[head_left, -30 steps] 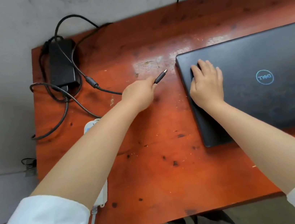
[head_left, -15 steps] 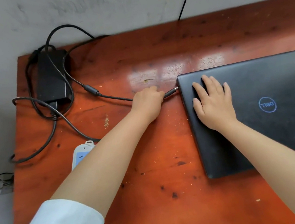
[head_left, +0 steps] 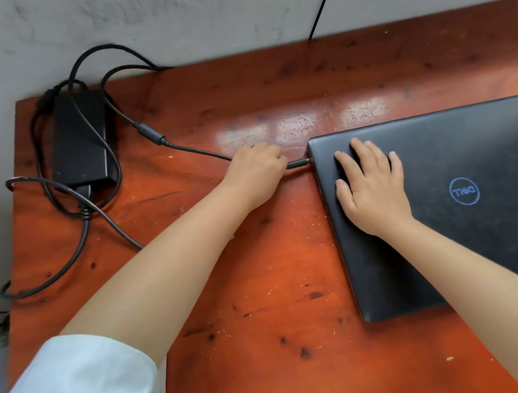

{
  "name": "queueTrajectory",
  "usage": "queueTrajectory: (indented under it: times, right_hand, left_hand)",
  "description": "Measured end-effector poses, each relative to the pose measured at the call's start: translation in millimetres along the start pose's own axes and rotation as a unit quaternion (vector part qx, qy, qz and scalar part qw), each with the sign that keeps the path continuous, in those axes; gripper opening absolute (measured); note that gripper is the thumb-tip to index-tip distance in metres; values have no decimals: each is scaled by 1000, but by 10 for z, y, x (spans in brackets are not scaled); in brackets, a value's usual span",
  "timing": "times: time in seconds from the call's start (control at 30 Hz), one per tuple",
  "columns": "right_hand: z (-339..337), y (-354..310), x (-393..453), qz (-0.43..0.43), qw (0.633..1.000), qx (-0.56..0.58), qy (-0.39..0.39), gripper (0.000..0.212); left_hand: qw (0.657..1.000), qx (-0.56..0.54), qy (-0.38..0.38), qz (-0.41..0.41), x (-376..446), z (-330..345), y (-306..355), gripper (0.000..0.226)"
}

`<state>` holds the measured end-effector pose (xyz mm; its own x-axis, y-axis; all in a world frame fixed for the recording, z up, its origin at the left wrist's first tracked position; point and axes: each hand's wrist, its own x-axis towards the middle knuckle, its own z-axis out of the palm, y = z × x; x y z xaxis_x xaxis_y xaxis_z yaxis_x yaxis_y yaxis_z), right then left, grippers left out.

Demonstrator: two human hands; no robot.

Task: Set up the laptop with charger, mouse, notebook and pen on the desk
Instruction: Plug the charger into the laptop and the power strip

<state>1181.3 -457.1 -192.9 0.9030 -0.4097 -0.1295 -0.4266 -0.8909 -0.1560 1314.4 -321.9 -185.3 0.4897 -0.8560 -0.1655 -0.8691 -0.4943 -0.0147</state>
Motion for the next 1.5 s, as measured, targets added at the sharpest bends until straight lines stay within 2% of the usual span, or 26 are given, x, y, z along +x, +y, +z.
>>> queueTrajectory:
  times: [0.33, 0.53, 0.63, 0.7, 0.8, 0.83, 0.9, 1.0, 1.13, 1.33, 1.47, 1.5]
  right_hand:
    - [-1, -1, 6, -1, 1000, -14, -9, 61]
    - [-4, -21, 3, -5, 1000, -12, -9, 58]
    - [-10, -14, 10, -4, 1000, -16, 3, 64]
    - [-12, -27, 11, -4, 1000, -15, -1, 64]
    - [-10, -25, 13, -2, 1000, -16, 2, 59]
    - [-8, -25, 10, -1, 1000, -15, 2, 57]
    - [-4, -27, 9, -2, 1000, -15, 3, 59]
    - [-8, -28, 4, -7, 1000, -16, 6, 65]
    - [3, -22, 2, -7, 1000, -10, 13, 57]
    - [12, 7, 4, -9, 999, 23, 30, 56]
    - [34, 36, -1, -21, 997, 50, 46, 45]
    - [39, 37, -2, -22, 997, 53, 47, 44]
  left_hand:
    - [999, -39, -20, 8, 89, 5, -17, 25]
    - [999, -49, -8, -2, 78, 31, 9, 19]
    - [997, -68, 35, 29, 57, -66, 58, 6]
    - [996, -46, 59, 54, 44, -114, 72, 30]
    - [997, -29, 66, 27, 66, -115, 112, 36]
    - [997, -21, 63, 28, 62, -115, 131, 30]
    - [1000, -26, 6, -5, 84, -110, 147, 5]
    - [999, -22, -33, -21, 126, -65, 129, 24]
    - [999, -23, -27, -24, 109, -68, 170, 26]
    - [989, -97, 4, -112, 0, -29, 262, 23]
    - [971, -165, 90, -147, -334, -61, 247, 31]
    - [967, -168, 91, -167, -477, -65, 207, 35]
